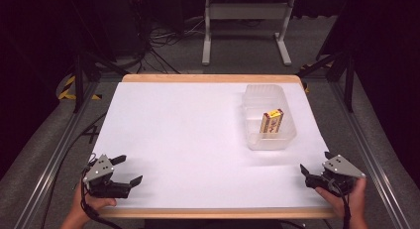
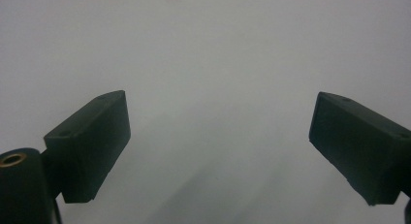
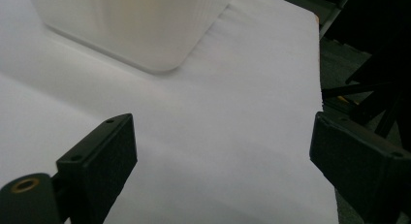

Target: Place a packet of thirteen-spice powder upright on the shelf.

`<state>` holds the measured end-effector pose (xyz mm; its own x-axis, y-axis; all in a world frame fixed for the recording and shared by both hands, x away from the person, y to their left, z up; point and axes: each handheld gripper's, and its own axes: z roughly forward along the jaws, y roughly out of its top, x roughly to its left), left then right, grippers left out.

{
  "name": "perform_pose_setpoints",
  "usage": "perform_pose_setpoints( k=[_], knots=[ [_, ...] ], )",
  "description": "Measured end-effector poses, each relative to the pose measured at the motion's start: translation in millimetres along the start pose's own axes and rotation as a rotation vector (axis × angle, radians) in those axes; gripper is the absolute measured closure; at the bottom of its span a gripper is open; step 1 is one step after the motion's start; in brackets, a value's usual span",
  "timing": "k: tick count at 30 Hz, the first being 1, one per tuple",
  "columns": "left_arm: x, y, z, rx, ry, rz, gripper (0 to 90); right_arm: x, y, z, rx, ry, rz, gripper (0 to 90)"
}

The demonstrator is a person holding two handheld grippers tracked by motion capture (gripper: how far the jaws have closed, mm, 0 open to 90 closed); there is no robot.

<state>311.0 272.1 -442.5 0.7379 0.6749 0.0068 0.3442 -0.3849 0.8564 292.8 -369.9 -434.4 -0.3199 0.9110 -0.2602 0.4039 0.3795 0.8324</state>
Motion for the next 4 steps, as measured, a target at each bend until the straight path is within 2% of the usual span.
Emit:
perform_pose_setpoints(
  k=[3,4],
  knots=[
    [-0.8,0.5,-0.1,-0.002,0.000,-0.002,8.4,-0.2,0.4,-0.1,0.000,-0.003,0.006,10.0],
    [-0.7,1.0,0.3,-0.004,-0.003,0.000,8.4,0.3,0.3,0.1,0.003,-0.012,-0.005,10.0]
  ],
)
